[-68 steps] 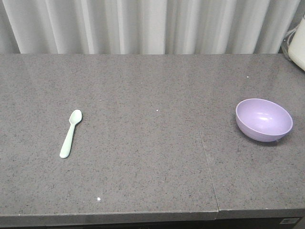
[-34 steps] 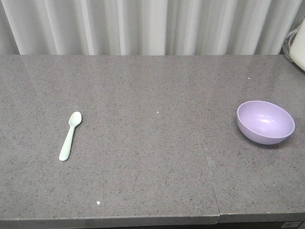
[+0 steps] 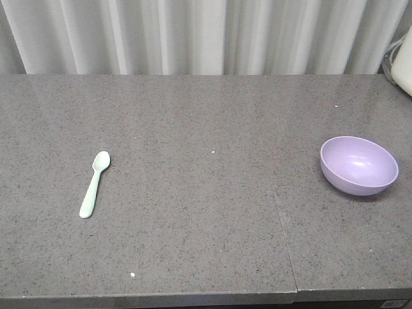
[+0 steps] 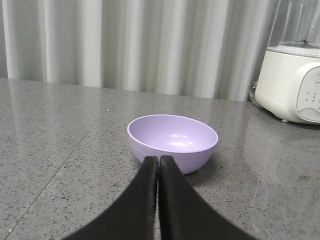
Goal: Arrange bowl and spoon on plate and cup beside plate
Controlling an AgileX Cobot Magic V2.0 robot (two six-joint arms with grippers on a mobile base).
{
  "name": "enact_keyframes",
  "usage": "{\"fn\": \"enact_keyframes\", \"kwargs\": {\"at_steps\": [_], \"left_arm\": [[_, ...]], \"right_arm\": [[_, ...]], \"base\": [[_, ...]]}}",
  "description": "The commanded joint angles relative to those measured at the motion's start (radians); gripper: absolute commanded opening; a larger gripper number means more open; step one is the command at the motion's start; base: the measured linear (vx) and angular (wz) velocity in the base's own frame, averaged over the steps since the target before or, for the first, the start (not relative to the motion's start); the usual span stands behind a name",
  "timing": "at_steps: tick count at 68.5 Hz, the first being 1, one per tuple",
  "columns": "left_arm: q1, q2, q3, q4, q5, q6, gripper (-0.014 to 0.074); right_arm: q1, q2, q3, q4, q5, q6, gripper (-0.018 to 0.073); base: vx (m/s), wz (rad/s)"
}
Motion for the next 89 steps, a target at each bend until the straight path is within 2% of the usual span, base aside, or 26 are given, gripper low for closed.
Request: {"fn": "enact_keyframes", "kwargs": {"at_steps": [1,54,63,71,84,89], "left_arm": [[-0.005,-0.014,-0.018,-0.001,-0.070,-0.004,-0.0006],[-0.005,-0.014,-0.018,0.001,-0.070,-0.001,-0.0006],[-0.005,-0.014,-0.018,0.083,-0.070,0.025,-0.0006],[-0.005,-0.014,-0.018,0.097,-0.070,0.025,-0.0006],[-0.004,-0.014,-0.018,0.097,-0.076,0.020,-0.0006],[-0.004,-0.014,-0.018,0.090,-0.193,-0.007,-0.0006]], "right_arm": [[-0.006,-0.006,0.008,-0.005,-0.069,0.000,-0.0006],[-0.006,-0.006,0.008,-0.005,-0.069,0.000,-0.0006],[-0.006,-0.006,0.008,-0.005,-0.077,-0.007,-0.0006],[-0.006,-0.006,0.007,-0.005,-0.085,-0.008,-0.0006],[-0.006,0.009,0.005,0.032,-0.281,0.022,-0.0006],[-0.006,0.033,0.004,0.059,-0.378,0.041,-0.0006]], "base": [[0.00,0.00],[0.00,0.00],[0.00,0.00],[0.00,0.00],[0.00,0.00],[0.00,0.00]]}}
